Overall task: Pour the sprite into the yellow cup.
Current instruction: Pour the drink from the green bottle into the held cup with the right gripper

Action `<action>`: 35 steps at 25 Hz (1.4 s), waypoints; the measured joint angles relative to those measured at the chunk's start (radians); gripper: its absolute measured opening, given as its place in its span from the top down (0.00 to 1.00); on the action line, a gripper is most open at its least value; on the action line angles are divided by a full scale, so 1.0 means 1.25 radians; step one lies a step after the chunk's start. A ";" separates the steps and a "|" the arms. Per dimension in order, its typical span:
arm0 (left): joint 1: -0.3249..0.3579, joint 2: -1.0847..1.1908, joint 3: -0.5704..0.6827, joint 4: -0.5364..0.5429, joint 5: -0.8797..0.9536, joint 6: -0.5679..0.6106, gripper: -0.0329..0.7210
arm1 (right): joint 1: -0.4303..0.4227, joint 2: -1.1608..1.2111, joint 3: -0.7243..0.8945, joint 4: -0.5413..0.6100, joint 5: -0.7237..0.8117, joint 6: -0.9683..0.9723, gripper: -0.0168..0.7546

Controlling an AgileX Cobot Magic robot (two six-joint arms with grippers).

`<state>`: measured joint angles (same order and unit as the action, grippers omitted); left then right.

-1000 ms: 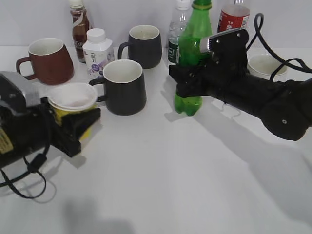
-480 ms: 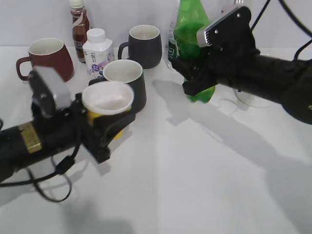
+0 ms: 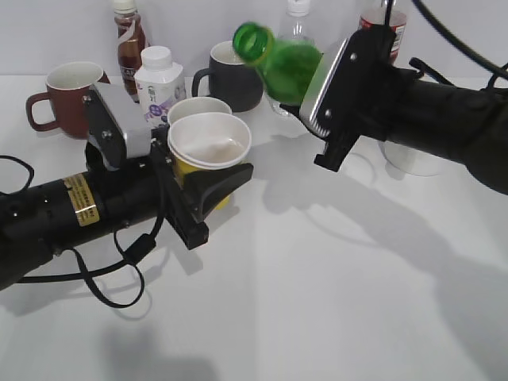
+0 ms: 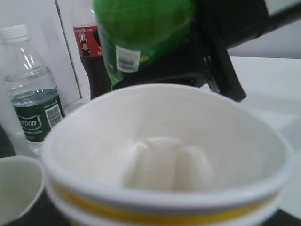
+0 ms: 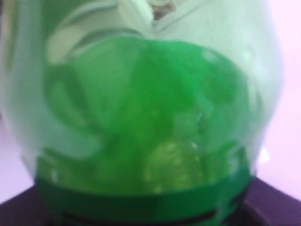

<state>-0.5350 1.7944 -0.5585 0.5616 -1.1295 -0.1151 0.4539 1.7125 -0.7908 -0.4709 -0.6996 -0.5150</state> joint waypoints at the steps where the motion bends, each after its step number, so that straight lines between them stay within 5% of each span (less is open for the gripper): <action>1: 0.000 0.000 0.000 0.002 0.000 -0.003 0.44 | 0.000 0.000 0.000 0.000 0.000 -0.033 0.43; 35: 0.000 0.000 0.000 0.136 0.006 -0.066 0.40 | 0.000 0.000 0.000 -0.018 -0.011 -0.420 0.43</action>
<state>-0.5350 1.7944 -0.5585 0.7314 -1.1215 -0.1972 0.4539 1.7125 -0.7908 -0.4935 -0.7135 -1.0405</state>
